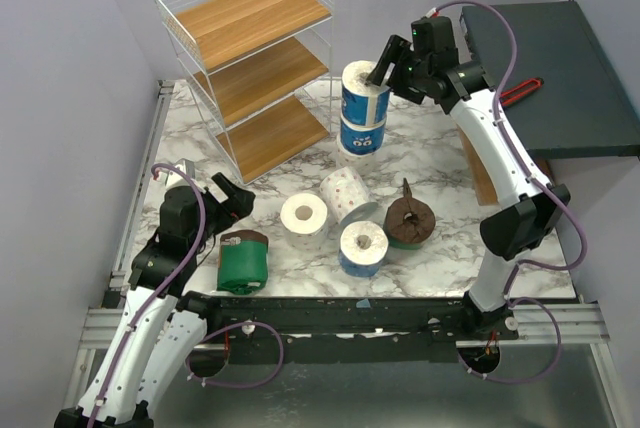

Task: Place and organize the paper towels onto the shelf
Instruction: Pick up the paper towel from the center of the board.

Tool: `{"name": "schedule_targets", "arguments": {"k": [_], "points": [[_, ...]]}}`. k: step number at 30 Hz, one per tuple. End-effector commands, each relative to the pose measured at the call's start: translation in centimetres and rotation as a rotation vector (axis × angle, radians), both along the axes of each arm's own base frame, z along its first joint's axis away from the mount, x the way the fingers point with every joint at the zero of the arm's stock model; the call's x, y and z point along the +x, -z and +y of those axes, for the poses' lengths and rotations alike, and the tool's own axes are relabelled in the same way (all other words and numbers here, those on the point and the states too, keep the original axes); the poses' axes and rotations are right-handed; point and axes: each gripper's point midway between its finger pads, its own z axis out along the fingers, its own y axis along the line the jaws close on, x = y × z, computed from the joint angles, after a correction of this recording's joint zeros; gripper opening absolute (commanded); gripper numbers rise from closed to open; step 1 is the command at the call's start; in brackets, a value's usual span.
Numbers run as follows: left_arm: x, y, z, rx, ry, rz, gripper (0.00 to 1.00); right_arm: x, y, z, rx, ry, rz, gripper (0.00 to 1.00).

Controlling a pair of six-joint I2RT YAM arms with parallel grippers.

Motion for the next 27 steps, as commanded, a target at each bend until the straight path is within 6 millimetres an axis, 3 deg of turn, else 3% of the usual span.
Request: {"name": "schedule_targets", "arguments": {"k": [1, 14, 20, 24, 27], "points": [[0.0, 0.2, -0.6, -0.018, 0.026, -0.003, 0.96, -0.1, 1.6, 1.0, -0.041, -0.039, 0.03, 0.76], [-0.2, 0.7, -0.9, -0.03, 0.039, 0.015, 0.95, -0.8, 2.6, 1.0, -0.085, -0.049, 0.047, 0.64], [-0.3, 0.7, -0.9, -0.031, 0.035, 0.017, 0.95, -1.0, 1.7, 0.9, -0.079, -0.046, 0.032, 0.51], [-0.4, 0.6, -0.9, -0.033, 0.034, 0.015, 0.95, -1.3, 1.0, 0.8, -0.068, -0.042, 0.036, 0.49], [-0.4, 0.6, -0.9, -0.036, 0.034, 0.013, 0.95, -1.8, -0.8, 1.0, -0.036, -0.048, 0.004, 0.48]]}}
